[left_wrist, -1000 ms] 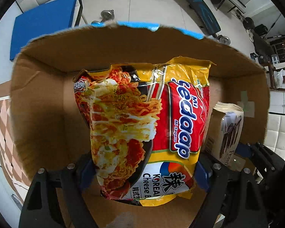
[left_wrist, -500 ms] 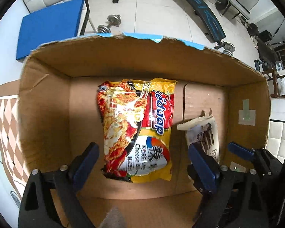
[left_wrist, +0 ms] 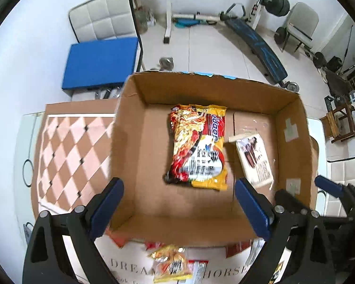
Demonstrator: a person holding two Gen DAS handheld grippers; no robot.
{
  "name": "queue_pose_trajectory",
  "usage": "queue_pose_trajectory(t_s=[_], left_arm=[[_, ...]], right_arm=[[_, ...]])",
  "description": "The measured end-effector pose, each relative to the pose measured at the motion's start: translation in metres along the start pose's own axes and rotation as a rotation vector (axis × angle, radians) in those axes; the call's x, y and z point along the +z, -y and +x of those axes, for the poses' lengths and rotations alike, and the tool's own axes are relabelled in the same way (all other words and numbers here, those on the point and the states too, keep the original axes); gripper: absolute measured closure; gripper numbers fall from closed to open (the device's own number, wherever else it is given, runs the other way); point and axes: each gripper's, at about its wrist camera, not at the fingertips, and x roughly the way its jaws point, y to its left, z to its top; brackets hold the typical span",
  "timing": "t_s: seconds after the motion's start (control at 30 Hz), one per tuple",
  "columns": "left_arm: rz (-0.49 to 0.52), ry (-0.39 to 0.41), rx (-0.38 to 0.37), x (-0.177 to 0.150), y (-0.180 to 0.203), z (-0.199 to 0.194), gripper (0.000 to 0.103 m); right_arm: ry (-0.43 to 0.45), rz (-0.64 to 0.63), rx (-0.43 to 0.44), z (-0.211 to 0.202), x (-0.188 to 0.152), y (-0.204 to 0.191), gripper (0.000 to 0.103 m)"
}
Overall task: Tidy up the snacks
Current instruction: 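Carry both packs over the cardboard box and release them inside, then grasp the yellow bread bag with the left tool while the right tool grasps the panda-print bag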
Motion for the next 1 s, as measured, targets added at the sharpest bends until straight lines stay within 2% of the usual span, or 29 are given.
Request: queue_pose_trajectory(t_s=[0.2, 0.37, 0.5, 0.7, 0.83, 1.0], left_arm=[[-0.009, 0.052, -0.011, -0.036, -0.007, -0.039, 0.007], [-0.009, 0.0, -0.031, -0.08, -0.007, -0.042, 0.007], [-0.018, -0.085, -0.031, -0.126, -0.013, -0.019, 0.007], [-0.061, -0.226, -0.038, -0.177, -0.022, 0.027, 0.007], [-0.063, -0.273, -0.023, -0.19, -0.022, 0.05, 0.007], [-0.069, -0.314, -0.027, -0.189, -0.024, 0.075, 0.007]], right_arm=[[0.083, -0.016, -0.011, -0.039, -0.04, -0.02, 0.005], [0.092, 0.001, 0.001, -0.055, -0.085, -0.02, 0.005], [0.03, 0.072, -0.004, -0.05, -0.131, 0.001, 0.005], [-0.126, 0.256, -0.009, -0.001, -0.201, 0.059, 0.005], [-0.205, 0.35, -0.019, 0.03, -0.234, 0.085, 0.005], [-0.268, 0.4, -0.024, 0.059, -0.261, 0.097, 0.005]])
